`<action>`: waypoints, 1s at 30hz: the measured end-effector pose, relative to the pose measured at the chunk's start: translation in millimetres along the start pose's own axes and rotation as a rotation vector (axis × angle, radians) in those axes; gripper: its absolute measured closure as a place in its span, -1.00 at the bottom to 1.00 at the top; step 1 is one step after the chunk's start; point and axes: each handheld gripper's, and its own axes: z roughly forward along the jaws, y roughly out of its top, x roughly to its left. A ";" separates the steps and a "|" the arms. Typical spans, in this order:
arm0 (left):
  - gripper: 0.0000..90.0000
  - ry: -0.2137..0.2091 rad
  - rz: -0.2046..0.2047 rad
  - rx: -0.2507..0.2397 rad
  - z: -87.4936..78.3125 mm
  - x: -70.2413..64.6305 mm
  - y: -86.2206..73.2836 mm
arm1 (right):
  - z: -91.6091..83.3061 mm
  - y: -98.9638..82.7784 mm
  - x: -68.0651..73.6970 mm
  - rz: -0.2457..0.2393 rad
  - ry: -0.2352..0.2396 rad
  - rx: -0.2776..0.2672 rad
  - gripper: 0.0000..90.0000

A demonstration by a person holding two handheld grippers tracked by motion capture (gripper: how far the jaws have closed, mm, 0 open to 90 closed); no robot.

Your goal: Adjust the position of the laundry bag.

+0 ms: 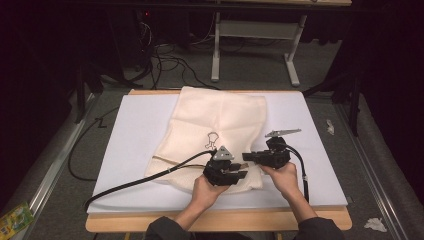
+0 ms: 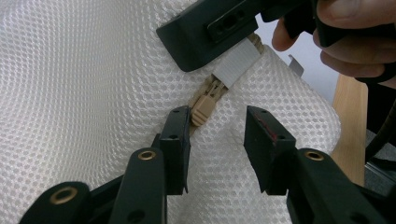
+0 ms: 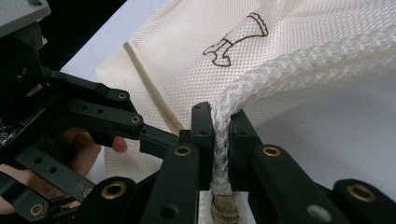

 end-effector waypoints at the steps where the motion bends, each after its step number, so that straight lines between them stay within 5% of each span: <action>1: 0.39 -0.002 0.000 -0.005 -0.1 -0.2 0.1 | 0.1 -0.1 0.0 0.001 0.001 0.000 0.89; 19: 0.90 -0.003 0.000 -0.011 2.7 2.2 4.4 | 1.9 -0.2 0.4 -0.002 0.002 0.006 0.89; 30: 0.94 -0.002 -0.012 -0.007 1.3 3.6 6.9 | 0.9 -0.6 1.4 -0.025 -0.018 0.019 0.74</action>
